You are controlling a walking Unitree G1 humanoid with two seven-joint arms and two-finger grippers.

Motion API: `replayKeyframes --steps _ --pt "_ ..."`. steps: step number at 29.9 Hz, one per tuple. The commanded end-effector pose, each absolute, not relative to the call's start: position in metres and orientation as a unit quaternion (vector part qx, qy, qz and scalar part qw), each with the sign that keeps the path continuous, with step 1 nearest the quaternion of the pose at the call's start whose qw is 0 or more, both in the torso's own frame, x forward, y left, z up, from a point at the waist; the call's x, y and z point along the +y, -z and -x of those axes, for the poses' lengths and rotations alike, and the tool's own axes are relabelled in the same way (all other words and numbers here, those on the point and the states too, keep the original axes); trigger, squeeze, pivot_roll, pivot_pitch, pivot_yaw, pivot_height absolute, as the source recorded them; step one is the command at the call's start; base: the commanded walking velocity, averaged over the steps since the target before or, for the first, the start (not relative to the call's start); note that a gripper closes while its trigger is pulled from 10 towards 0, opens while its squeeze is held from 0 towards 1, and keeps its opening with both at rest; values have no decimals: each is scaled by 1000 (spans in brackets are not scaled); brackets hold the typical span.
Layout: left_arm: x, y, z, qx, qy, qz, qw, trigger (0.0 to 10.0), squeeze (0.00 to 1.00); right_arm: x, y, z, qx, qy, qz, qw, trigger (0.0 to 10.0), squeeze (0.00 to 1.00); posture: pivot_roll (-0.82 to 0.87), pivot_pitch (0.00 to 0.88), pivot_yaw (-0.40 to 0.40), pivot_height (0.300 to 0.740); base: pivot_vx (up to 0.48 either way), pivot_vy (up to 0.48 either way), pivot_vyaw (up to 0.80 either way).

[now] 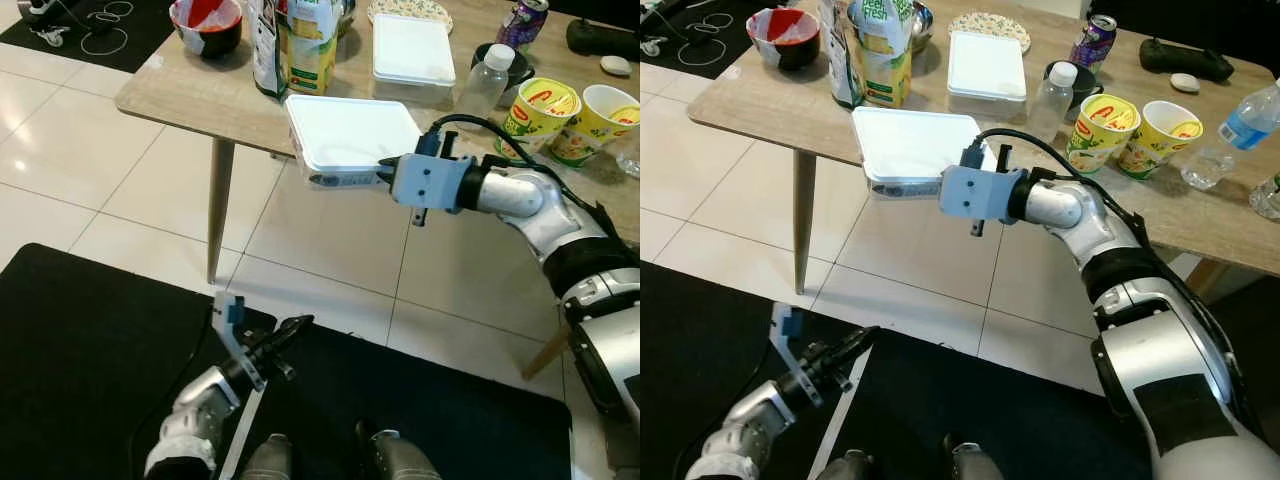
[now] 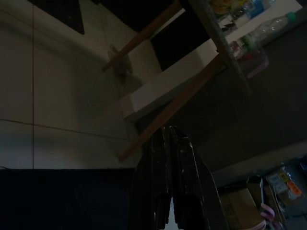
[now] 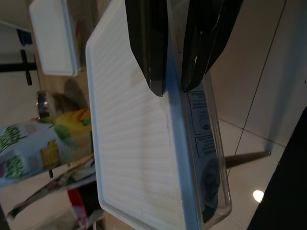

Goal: Restocking fridge

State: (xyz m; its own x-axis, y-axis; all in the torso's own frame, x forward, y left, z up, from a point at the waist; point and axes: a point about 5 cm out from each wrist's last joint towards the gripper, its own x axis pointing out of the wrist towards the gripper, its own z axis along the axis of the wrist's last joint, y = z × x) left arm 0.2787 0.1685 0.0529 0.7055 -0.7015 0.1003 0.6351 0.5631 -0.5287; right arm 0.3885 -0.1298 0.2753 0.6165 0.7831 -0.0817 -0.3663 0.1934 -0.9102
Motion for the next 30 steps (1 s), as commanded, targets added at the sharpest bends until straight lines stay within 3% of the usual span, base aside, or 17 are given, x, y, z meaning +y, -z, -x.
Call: replayKeyframes --steps 1,12,13,20,25,30 --pt "172 -51 -274 70 391 279 874 10000 0 -137 -286 -384 -231 -390 489 745 0 0 50 193 -91 740 0 0 0" --pt "170 -64 -271 64 438 281 851 10000 0 -156 -309 -368 -231 -465 423 742 0 0 55 181 -92 740 0 0 0" --pt "168 -70 -268 56 459 284 840 10000 0 -167 -319 -355 -221 -522 383 729 0 0 55 176 -91 740 0 0 0" --pt "168 -77 -267 46 478 279 831 10000 0 -180 -322 -341 -202 -581 347 708 0 0 55 176 -90 740 0 0 0" --pt "173 -89 -263 35 509 274 815 10000 0 -197 -331 -319 -194 -659 272 673 0 0 52 175 -89 740 0 0 0" --pt "178 -93 -269 27 484 238 842 10000 0 -203 -328 -306 -175 -695 226 660 0 0 50 175 -89 740 0 0 0"
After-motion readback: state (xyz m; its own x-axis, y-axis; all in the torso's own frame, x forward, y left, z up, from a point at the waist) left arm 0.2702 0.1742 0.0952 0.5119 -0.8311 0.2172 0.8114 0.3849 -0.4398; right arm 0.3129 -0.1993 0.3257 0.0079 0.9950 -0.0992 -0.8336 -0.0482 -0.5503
